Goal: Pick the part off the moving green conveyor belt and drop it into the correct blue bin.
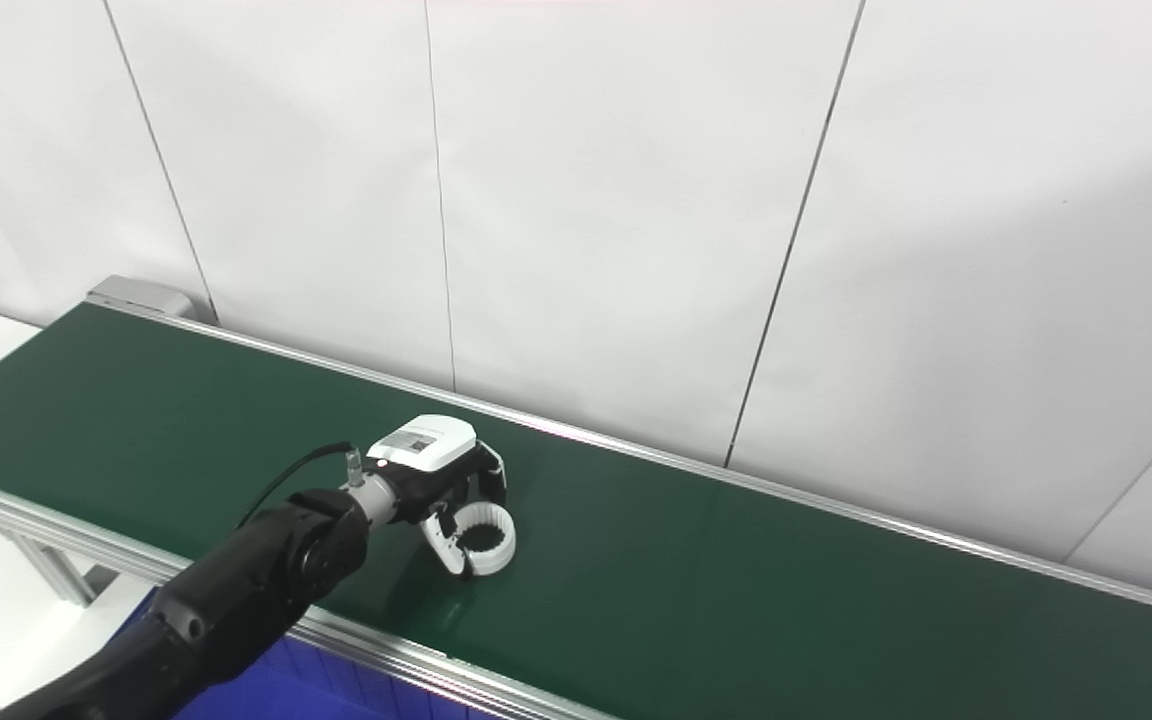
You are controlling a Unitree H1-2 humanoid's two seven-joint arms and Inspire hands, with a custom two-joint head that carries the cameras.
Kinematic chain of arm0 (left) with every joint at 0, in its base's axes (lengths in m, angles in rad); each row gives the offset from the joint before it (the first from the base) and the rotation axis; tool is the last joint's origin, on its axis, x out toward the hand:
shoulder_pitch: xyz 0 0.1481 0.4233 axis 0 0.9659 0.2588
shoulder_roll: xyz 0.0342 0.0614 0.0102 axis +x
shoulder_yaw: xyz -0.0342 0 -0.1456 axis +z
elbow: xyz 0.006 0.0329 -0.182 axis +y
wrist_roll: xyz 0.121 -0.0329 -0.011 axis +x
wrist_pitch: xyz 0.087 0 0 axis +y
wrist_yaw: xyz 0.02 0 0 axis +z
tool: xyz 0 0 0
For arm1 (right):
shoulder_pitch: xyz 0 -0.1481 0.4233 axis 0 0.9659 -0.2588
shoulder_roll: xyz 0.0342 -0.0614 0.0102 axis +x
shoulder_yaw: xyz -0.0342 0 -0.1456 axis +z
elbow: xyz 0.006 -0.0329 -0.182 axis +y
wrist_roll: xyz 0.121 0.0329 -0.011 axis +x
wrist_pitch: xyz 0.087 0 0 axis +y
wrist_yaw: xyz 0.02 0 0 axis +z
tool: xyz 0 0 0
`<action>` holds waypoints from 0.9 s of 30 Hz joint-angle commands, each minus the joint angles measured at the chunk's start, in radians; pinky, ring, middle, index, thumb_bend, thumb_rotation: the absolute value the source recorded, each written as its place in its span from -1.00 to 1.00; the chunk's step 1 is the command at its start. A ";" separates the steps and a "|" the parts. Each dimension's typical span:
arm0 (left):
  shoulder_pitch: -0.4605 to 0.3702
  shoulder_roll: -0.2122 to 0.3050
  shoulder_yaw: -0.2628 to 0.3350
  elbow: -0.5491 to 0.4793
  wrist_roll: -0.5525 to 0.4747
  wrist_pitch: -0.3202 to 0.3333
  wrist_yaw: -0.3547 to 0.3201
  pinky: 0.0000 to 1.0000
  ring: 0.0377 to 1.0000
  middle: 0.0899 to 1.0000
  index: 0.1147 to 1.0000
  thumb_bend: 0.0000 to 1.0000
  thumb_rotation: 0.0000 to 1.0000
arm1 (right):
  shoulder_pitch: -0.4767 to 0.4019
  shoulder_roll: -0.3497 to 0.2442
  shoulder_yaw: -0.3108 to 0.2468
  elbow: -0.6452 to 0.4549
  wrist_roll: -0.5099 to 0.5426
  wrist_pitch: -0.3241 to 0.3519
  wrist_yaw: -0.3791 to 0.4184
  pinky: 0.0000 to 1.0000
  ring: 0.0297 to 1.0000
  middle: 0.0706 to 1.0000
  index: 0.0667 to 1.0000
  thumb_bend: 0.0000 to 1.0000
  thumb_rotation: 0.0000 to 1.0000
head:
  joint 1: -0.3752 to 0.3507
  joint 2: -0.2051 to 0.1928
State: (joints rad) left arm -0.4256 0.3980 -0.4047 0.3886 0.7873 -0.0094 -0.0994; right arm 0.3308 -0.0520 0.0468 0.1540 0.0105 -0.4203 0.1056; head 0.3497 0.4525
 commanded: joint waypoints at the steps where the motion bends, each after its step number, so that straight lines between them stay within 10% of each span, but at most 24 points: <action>1: -0.021 0.002 0.004 0.006 0.009 -0.034 0.062 0.00 -0.08 -0.09 -0.21 0.01 -1.00 | -0.008 0.000 -0.003 -0.037 0.016 -0.049 0.014 0.64 0.70 0.74 0.97 -0.64 1.00 | 0.001 0.001; 27: 0.013 0.002 0.035 -0.118 -0.041 -0.007 0.025 -0.13 -0.15 -0.04 -0.20 0.00 -1.00 | -0.015 0.004 -0.008 -0.025 0.005 -0.050 0.006 0.60 0.66 0.72 0.95 -0.66 1.00 | -0.012 -0.004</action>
State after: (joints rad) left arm -0.3845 0.3881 -0.3958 0.3183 0.7631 -0.0364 -0.0679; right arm 0.3304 -0.0523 0.0410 0.1544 0.0145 -0.4203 0.1122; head 0.3375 0.4479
